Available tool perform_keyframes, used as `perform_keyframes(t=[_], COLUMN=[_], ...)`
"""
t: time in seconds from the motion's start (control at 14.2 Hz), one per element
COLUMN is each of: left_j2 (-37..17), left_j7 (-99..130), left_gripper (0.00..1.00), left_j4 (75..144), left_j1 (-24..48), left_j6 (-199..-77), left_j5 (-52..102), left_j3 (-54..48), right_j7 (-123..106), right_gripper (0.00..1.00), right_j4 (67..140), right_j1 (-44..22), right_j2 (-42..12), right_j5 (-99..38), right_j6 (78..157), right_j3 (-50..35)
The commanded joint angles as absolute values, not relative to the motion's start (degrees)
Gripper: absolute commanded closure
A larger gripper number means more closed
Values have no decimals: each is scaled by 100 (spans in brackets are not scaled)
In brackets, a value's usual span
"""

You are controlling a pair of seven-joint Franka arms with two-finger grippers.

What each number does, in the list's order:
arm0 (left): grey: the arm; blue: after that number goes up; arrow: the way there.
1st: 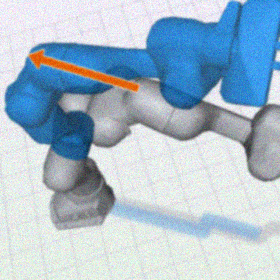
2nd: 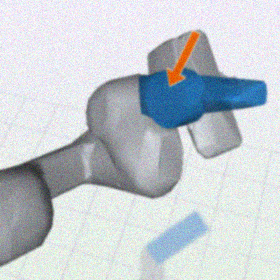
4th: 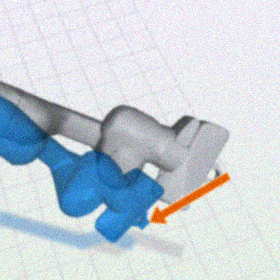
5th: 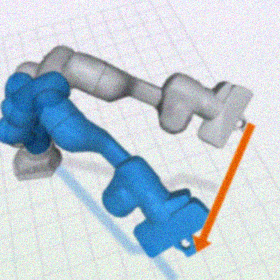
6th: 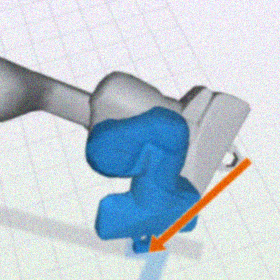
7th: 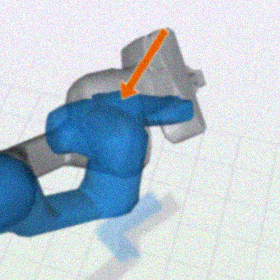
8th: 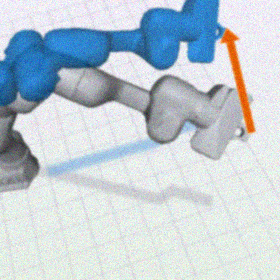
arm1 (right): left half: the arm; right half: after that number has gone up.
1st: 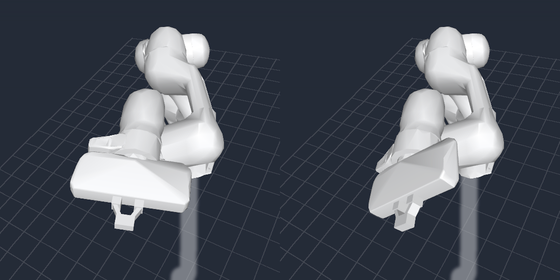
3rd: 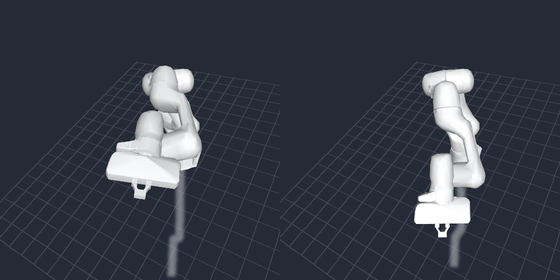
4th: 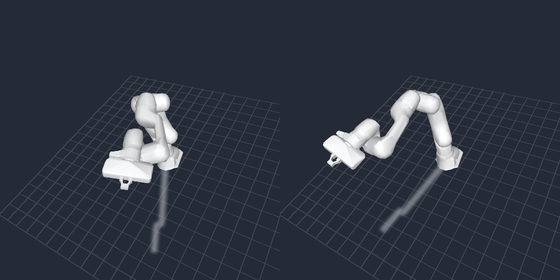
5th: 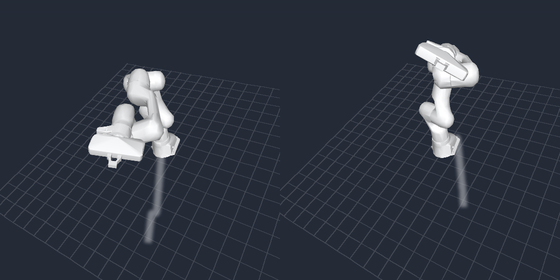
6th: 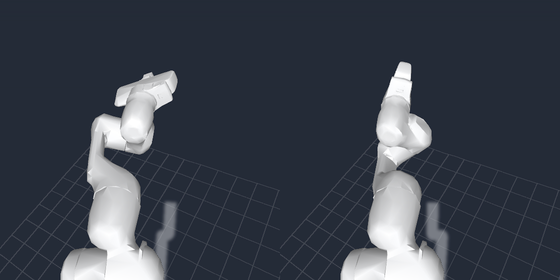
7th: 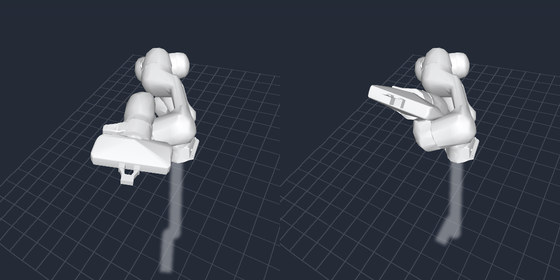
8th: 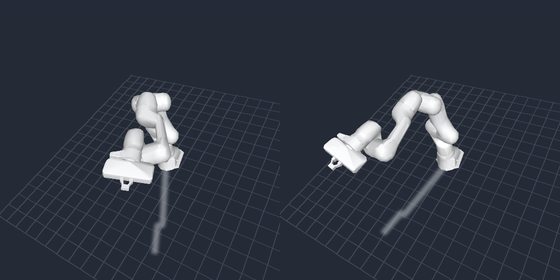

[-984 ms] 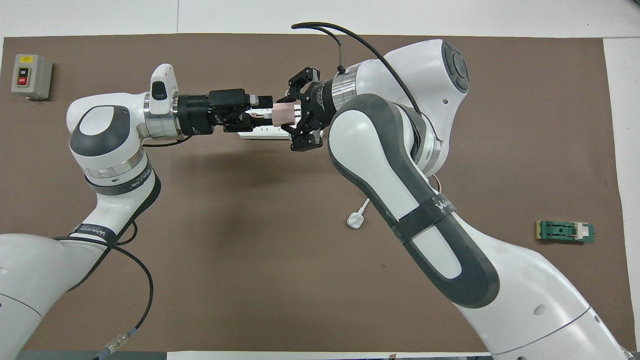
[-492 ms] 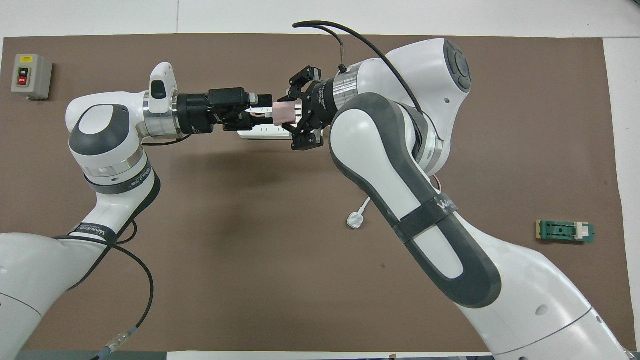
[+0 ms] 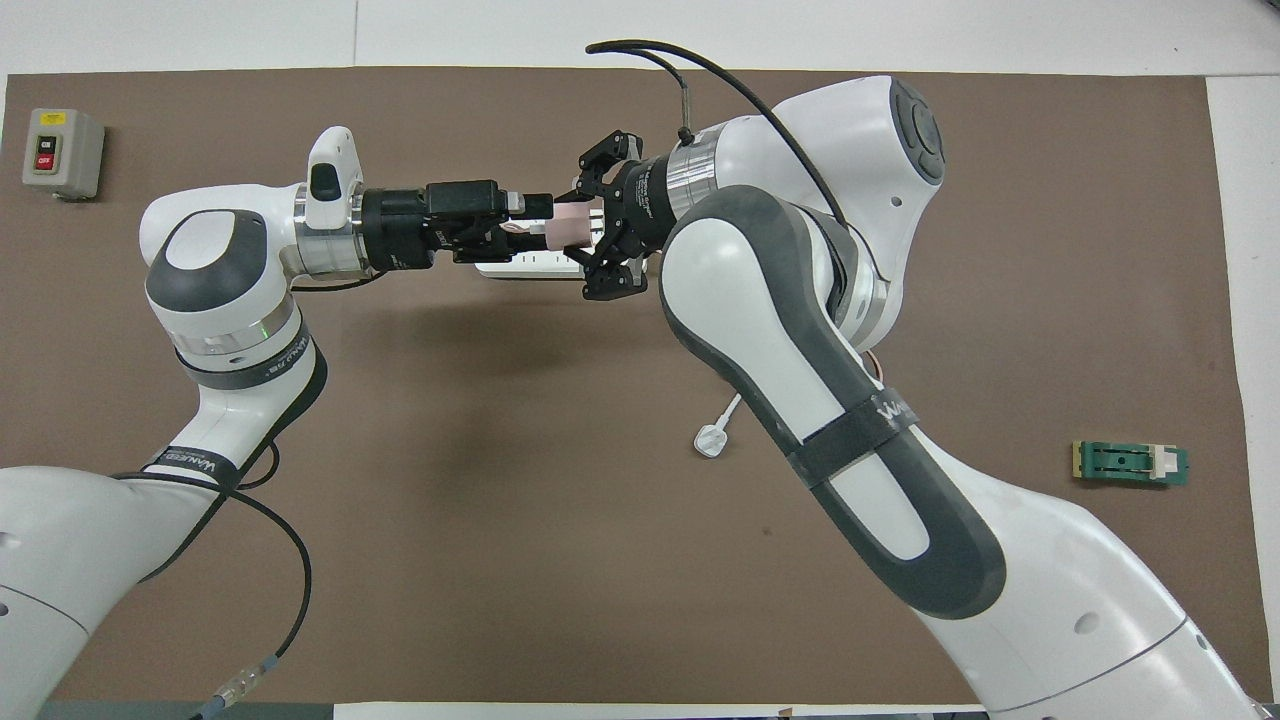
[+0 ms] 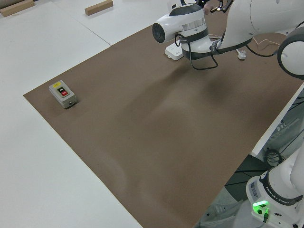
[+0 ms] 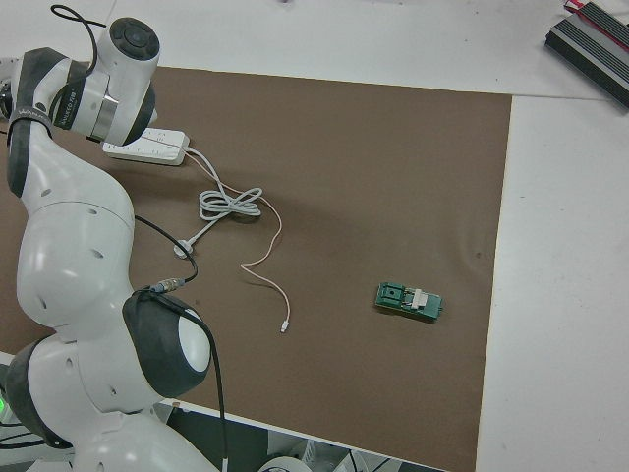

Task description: Plug charger into power strip

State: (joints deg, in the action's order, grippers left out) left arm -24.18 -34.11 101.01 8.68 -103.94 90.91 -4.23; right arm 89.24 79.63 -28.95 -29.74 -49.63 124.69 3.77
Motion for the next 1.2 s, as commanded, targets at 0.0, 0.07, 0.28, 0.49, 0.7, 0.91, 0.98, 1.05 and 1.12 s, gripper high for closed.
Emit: perform_keyframes(t=[0.0, 0.07, 0.28, 0.49, 0.7, 0.91, 0.98, 1.05, 1.12], left_j2=[-2496, -2496, -2496, -2496, -2496, -2496, -2496, -2496, -2487], left_j7=[-3472, -3480, -3665, -3674, -3674, -3674, -3674, -3683, -3674], left_gripper=[25, 34, 80, 100, 100, 100, 100, 100, 100], left_j4=[9976, 9976, 9984, 9976, 9984, 9984, 9984, 9976, 9976], left_j1=[949, 941, 958, 958, 958, 1028, 1037, 1028, 1028], left_j6=[-10494, -10494, -10529, -10547, -10564, -10565, -10564, -10564, -10564], left_j5=[9018, 9018, 9035, 9053, 9219, 9386, 9404, 9404, 9387], left_j3=[-413, -413, -422, -431, -431, -439, -439, -439, -439], right_j7=[8956, 8956, 8956, 8956, 8965, 9070, 9166, 9193, 9193], right_gripper=[100, 100, 100, 100, 100, 9, 0, 0, 0], right_j4=[8060, 8060, 8060, 8060, 8060, 8077, 8077, 8077, 8077], right_j1=[-2883, -2883, -2883, -2883, -2883, -2900, -2874, -2857, -2848], right_j2=[-2856, -2856, -2856, -2856, -2856, -2830, -2804, -2795, -2751], right_j5=[-4966, -4975, -4975, -4975, -4975, -4992, -4992, -4992, -4992], right_j6=[12428, 12428, 12428, 12428, 12428, 12445, 12445, 12428, 12419], right_j3=[378, 378, 378, 369, 378, 387, 387, 387, 387])
